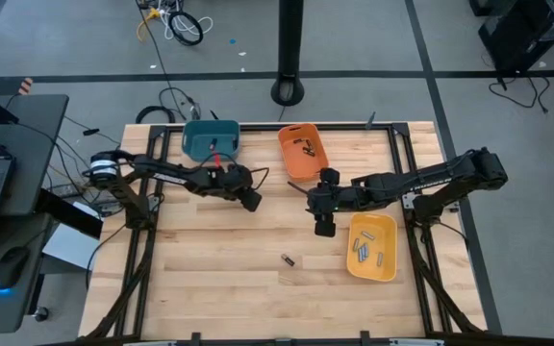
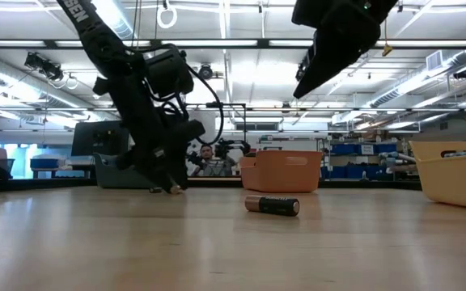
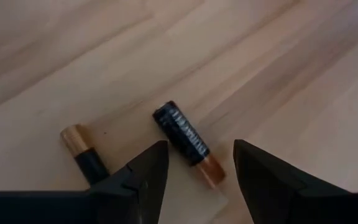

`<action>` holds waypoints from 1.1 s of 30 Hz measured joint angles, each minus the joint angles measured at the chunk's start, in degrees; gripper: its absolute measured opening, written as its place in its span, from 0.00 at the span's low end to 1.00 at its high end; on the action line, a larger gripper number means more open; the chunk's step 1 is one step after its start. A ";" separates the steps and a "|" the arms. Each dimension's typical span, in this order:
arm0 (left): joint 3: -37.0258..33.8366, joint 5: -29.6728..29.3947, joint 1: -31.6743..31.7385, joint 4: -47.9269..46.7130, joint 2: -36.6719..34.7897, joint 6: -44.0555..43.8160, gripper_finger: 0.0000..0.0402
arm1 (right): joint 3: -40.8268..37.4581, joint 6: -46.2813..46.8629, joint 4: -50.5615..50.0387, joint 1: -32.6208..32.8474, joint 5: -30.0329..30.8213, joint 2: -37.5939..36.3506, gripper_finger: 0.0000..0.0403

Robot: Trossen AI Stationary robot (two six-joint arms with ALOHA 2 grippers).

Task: Sort batteries
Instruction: Put the big black battery into the blue bin

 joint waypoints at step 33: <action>11.28 -7.56 -1.55 -16.89 -4.10 34.28 0.13 | 0.02 -3.13 5.78 -1.60 2.94 0.00 0.45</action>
